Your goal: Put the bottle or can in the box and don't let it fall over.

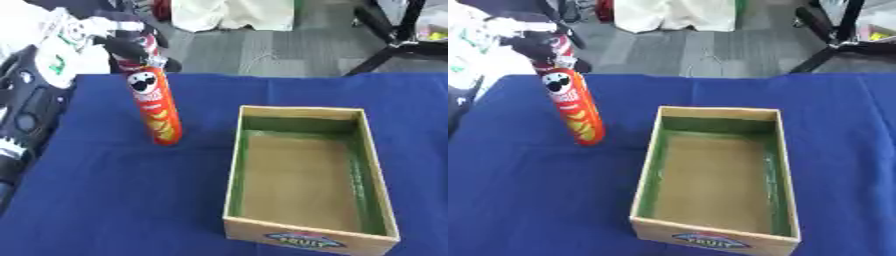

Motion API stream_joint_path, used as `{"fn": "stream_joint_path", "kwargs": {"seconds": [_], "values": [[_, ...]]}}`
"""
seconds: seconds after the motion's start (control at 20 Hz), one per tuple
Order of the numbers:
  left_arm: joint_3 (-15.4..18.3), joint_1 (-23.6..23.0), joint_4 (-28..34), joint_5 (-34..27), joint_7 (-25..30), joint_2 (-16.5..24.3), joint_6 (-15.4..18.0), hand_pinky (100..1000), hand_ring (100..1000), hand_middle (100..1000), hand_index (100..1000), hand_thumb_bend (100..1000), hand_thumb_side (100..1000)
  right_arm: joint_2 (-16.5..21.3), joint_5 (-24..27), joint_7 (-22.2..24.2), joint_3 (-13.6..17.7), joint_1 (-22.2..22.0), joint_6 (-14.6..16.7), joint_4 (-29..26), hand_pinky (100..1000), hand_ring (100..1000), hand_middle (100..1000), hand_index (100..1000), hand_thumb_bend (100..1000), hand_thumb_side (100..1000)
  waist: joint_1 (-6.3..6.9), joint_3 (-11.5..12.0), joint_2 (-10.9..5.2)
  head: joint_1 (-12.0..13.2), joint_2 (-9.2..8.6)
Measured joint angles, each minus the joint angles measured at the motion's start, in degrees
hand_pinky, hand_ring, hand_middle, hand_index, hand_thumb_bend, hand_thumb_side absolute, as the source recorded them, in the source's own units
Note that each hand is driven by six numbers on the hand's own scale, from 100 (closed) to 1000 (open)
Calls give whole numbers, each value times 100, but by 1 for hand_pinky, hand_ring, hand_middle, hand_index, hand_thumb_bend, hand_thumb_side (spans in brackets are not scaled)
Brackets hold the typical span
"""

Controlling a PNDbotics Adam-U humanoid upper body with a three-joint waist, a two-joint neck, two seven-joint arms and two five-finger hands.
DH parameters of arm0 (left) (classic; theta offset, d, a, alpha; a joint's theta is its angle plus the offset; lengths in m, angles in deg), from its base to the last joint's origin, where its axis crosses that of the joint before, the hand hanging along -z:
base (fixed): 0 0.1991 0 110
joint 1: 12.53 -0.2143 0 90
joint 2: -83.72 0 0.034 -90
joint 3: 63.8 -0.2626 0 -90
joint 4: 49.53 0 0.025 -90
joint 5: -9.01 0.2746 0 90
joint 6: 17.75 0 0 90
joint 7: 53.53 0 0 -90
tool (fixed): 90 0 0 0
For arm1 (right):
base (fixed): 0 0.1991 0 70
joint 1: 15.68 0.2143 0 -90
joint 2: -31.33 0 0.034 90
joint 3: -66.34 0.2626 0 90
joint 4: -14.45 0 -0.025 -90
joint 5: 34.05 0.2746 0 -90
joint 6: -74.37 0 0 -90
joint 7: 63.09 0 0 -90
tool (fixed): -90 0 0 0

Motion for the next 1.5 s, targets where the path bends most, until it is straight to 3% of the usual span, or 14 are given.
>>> {"fn": "stream_joint_path", "kwargs": {"seconds": [0.35, 0.75, 1.1, 1.5], "values": [[8, 11, 0, 262, 80, 0, 77, 658, 779, 881, 872, 759, 657, 0, 78, -34, 6, 0, 34, 0, 921, 708, 726, 1000, 100, 797, 5, -4, 0, 12, -1], [33, 9, -5, 330, 87, -2, 28, 656, 767, 904, 887, 755, 547, -3, 103, -37, 33, 0, 56, 0, 922, 706, 726, 1000, 100, 796, 5, -7, 3, 11, -1], [33, 9, -8, 263, 175, -2, -87, 458, 605, 932, 894, 739, 474, -7, 109, -37, 33, 0, 56, 0, 922, 705, 723, 1000, 100, 787, 5, -7, 5, 10, -1], [33, 11, -8, 310, 192, -2, -88, 382, 532, 940, 882, 721, 417, -41, 157, -39, 34, 0, 55, 0, 923, 706, 722, 1000, 100, 783, 4, -7, 5, 10, -1]]}}
